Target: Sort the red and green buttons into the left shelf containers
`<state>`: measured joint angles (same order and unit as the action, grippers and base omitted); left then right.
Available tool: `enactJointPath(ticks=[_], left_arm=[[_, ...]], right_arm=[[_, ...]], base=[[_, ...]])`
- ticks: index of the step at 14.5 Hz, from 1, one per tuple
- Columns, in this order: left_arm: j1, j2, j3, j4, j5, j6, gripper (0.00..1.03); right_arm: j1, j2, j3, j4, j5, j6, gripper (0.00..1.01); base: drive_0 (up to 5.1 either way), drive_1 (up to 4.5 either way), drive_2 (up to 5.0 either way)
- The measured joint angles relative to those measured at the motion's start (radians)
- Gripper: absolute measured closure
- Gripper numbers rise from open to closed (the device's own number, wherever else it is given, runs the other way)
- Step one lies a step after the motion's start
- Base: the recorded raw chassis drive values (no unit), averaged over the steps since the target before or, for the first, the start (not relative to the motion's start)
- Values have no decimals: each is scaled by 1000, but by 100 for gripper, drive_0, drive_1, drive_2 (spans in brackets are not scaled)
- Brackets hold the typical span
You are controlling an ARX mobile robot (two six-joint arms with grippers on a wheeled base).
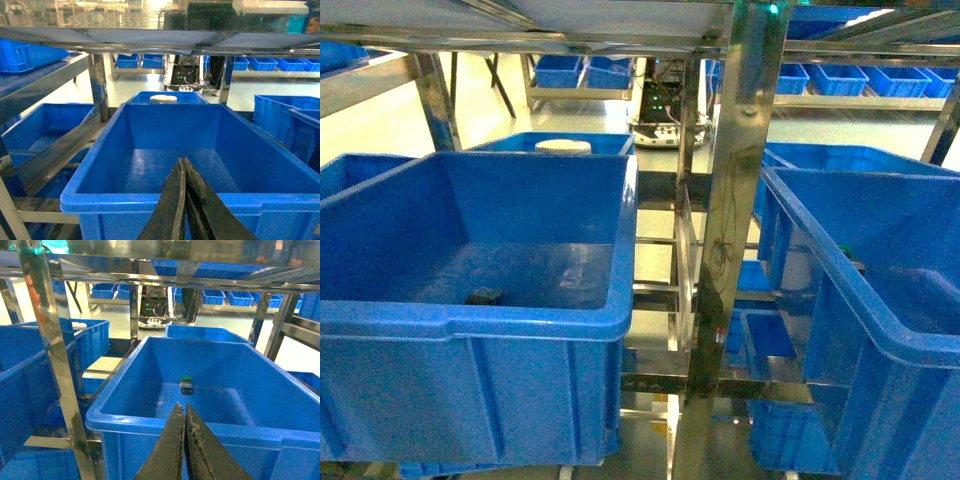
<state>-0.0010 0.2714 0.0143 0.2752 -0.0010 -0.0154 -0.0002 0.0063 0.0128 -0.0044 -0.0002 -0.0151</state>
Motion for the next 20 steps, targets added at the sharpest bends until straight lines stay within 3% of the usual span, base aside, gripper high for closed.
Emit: enactJointPath(ticks=[5, 6, 7, 14, 15, 16, 20], left_arm=[[0, -93, 0, -97, 0, 0, 101], [0, -126, 0, -146, 0, 0, 101], [0, -230, 0, -284, 5, 1, 101], [0, -261, 0, -278, 1, 5, 101], [0, -261, 0, -279, 0, 4, 95], [0, -261, 0, -278, 0, 5, 82], [0, -261, 0, -279, 0, 5, 29]], right_arm=[[0, 0, 0, 0, 0, 0, 99], [0, 0, 0, 0, 0, 0, 99], [0, 0, 0, 0, 0, 0, 99], [0, 0, 0, 0, 0, 0, 99], [0, 0, 0, 0, 0, 0, 99], [0, 0, 0, 0, 0, 0, 89], [0, 0, 0, 0, 0, 0, 36]], base=[[0, 0, 0], [0, 0, 0], [0, 0, 0], [0, 0, 0], [0, 0, 0], [0, 0, 0], [0, 0, 0]])
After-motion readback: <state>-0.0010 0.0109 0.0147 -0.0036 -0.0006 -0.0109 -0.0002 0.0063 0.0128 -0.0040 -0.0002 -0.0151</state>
